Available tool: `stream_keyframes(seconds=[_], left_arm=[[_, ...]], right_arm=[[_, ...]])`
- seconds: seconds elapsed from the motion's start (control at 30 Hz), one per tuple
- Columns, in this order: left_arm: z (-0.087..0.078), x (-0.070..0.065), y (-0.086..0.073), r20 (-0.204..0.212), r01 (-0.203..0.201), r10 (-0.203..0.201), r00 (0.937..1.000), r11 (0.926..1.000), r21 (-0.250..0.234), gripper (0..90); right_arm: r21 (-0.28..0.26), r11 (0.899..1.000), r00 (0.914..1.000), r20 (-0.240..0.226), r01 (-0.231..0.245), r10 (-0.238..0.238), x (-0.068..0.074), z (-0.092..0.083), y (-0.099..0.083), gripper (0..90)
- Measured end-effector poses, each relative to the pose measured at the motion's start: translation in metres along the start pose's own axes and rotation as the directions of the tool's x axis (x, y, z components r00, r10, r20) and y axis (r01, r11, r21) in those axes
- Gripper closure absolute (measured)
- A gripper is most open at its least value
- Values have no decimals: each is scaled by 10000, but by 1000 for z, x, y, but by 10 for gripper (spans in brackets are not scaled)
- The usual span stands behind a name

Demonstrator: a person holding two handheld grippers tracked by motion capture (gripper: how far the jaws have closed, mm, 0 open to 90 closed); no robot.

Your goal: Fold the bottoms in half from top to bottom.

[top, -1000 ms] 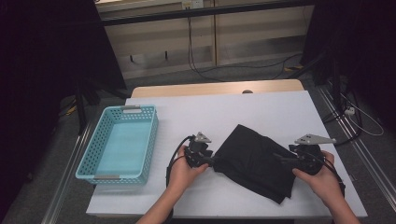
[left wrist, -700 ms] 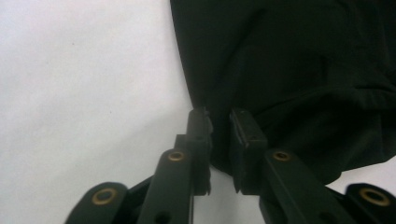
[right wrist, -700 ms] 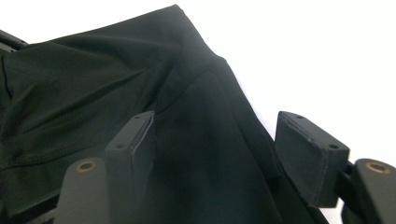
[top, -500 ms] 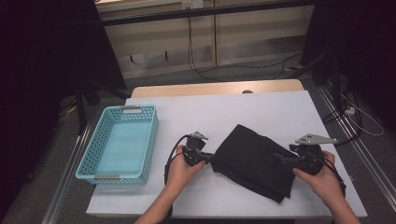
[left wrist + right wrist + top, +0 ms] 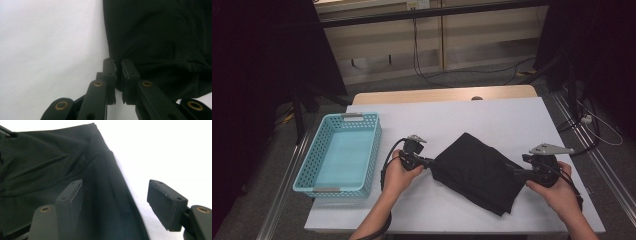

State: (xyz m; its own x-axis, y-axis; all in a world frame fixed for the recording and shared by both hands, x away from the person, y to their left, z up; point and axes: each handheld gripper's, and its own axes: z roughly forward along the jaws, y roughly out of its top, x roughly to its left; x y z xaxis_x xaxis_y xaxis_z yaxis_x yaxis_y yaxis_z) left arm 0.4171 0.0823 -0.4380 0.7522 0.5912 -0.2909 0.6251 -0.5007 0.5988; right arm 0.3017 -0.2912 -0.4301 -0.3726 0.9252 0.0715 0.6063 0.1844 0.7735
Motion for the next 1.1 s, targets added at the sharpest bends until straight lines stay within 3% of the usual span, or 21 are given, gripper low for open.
stream_keyframes(seconds=[0.37,0.57,0.67,0.93,1.0,1.1], left_arm=[[-13,18,2,-724,-30,27,9974,10000,-36,829],[-20,28,2,-1198,131,-163,9927,9995,-274,829],[-18,31,0,-1617,156,-204,9866,9994,-308,830],[-18,35,-4,-1534,520,-582,9864,9977,-440,809],[-21,35,-5,-1721,566,-648,9830,9970,-521,755],[-26,36,-8,-1769,699,-793,9810,9958,-584,589]], right_arm=[[73,9999,9999,-77,98,-97,3,2,0,283],[88,9999,9999,-126,117,-116,5,2,1,282],[104,9999,9998,-116,133,-132,5,3,1,282],[98,9998,9997,-146,176,-175,7,4,1,281],[108,9998,9997,-154,177,-176,7,4,1,281],[104,9998,9997,-150,192,-191,6,4,1,281]])
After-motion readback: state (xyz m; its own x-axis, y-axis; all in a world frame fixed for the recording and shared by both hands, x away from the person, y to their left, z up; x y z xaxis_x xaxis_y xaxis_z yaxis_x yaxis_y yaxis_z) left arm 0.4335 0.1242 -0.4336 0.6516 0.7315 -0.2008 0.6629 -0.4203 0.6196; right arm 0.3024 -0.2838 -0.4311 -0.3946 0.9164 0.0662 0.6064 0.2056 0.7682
